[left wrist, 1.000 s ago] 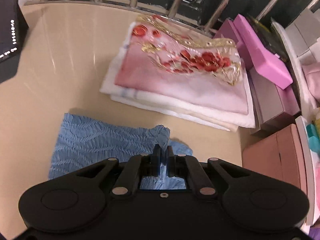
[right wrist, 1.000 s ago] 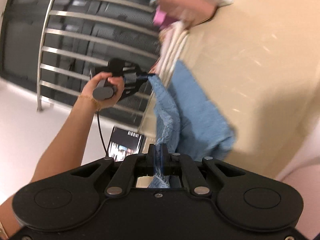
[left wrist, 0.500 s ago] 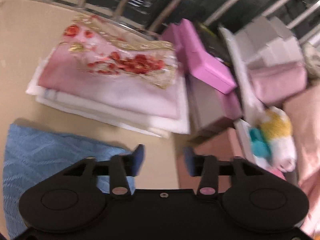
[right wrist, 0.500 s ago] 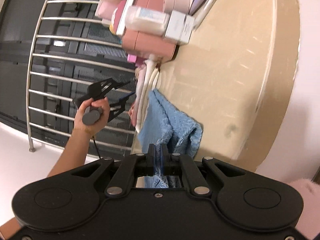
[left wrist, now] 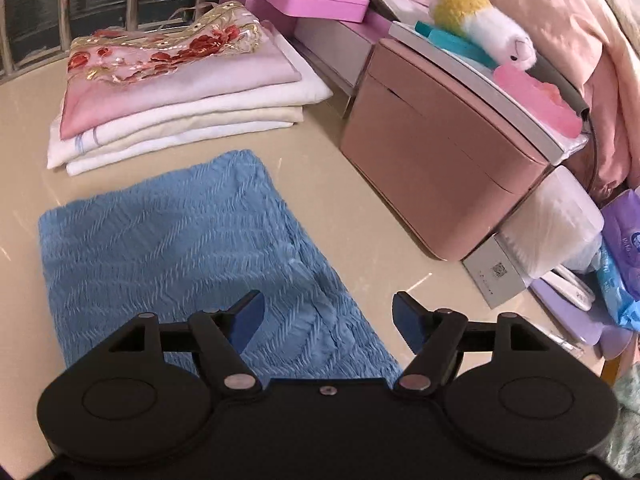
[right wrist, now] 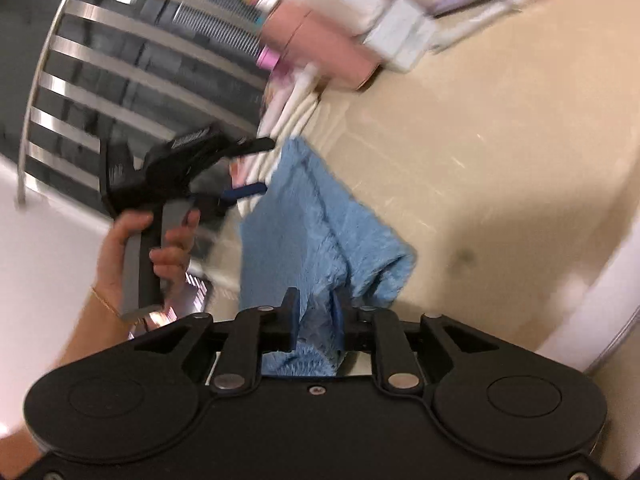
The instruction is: Fold clothes
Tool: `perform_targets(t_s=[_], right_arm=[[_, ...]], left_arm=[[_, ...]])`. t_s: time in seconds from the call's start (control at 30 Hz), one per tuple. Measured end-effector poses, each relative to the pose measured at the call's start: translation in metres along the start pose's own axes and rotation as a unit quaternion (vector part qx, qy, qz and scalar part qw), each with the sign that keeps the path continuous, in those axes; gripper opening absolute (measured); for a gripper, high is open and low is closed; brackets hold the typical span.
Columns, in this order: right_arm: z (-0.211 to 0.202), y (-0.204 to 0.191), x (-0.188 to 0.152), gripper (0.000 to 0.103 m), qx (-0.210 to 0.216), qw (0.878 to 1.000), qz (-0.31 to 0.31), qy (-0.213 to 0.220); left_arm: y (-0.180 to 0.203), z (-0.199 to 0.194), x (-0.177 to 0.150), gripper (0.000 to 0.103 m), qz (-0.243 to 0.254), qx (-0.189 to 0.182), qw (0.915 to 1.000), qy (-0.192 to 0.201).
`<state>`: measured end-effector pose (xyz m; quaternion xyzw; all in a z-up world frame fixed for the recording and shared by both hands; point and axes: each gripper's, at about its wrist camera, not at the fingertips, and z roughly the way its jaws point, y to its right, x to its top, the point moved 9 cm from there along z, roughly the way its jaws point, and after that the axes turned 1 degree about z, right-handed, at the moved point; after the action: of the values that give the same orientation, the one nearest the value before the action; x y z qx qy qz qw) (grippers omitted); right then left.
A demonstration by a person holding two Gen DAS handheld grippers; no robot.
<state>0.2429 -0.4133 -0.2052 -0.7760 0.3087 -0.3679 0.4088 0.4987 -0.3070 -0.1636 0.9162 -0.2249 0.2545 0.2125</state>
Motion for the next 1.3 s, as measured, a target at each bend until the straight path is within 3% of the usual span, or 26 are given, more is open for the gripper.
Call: perform_targets(t_s=[0.13,0.27,0.4,0.53,0.6,0.67,0.7,0.77,0.83,0.87,0.9,1.03,1.13,1.17,1.27,1.3], right_arm=[[-0.001,-0.029,0.012,0.006,0.009,0.998,-0.060,-0.013],[-0.031,-0.070,0.046,0.006,0.010,0.987,-0.152,0.055],[-0.020,-0.028,0.054,0.006,-0.079,0.987,-0.138,0.018],[-0.017,-0.004,0.042,0.012,-0.110,0.987,-0.121,-0.003],[-0.023,-0.004,0.043,0.036,-0.111,0.987,-0.114,0.004],[-0.030,-0.004,0.046,0.051,-0.109,0.988,-0.111,0.016],[-0.033,-0.005,0.049,0.051,-0.106,0.987,-0.115,0.022],[-0.031,-0.004,0.053,0.051,-0.104,0.987,-0.118,0.022],[-0.023,-0.001,0.049,0.046,-0.111,0.986,-0.121,-0.009],[-0.019,0.001,0.044,0.024,-0.109,0.987,-0.118,-0.021],[-0.015,0.002,0.039,0.014,-0.105,0.988,-0.113,-0.030],[-0.014,-0.007,0.012,0.014,-0.097,0.985,-0.117,-0.076],[-0.021,-0.028,-0.002,0.022,-0.087,0.977,-0.170,-0.100],[-0.023,-0.035,-0.006,0.030,-0.083,0.973,-0.188,-0.107],[-0.020,-0.067,0.019,0.054,-0.077,0.959,-0.265,-0.067],[-0.013,-0.078,0.030,0.054,-0.072,0.955,-0.283,-0.057]], left_arm=[[-0.006,-0.018,0.001,0.070,-0.044,-0.029,0.9983,0.026],[-0.010,-0.044,0.000,0.070,-0.054,-0.049,0.9959,0.054],[-0.014,-0.053,-0.024,0.070,-0.050,-0.039,0.9976,0.029],[-0.006,-0.067,-0.057,0.071,0.003,-0.015,0.9996,0.023],[0.004,-0.078,-0.074,0.076,0.053,0.008,0.9980,0.033],[0.019,-0.086,-0.093,0.077,0.109,0.023,0.9930,0.037],[0.027,-0.088,-0.103,0.077,0.138,0.027,0.9894,0.036],[0.043,-0.089,-0.124,0.077,0.187,0.029,0.9815,0.028],[0.059,-0.081,-0.147,0.074,0.229,0.024,0.9731,0.009],[0.064,-0.076,-0.158,0.063,0.249,0.024,0.9683,-0.008],[0.068,-0.070,-0.168,0.058,0.268,0.024,0.9628,-0.024],[0.061,-0.080,-0.178,0.056,0.289,0.021,0.9561,-0.043],[0.046,-0.097,-0.195,0.057,0.304,0.013,0.9508,-0.061],[0.041,-0.102,-0.200,0.057,0.303,0.010,0.9510,-0.063],[0.028,-0.117,-0.216,0.057,0.301,-0.002,0.9509,-0.070],[0.024,-0.122,-0.220,0.058,0.302,-0.006,0.9506,-0.071]])
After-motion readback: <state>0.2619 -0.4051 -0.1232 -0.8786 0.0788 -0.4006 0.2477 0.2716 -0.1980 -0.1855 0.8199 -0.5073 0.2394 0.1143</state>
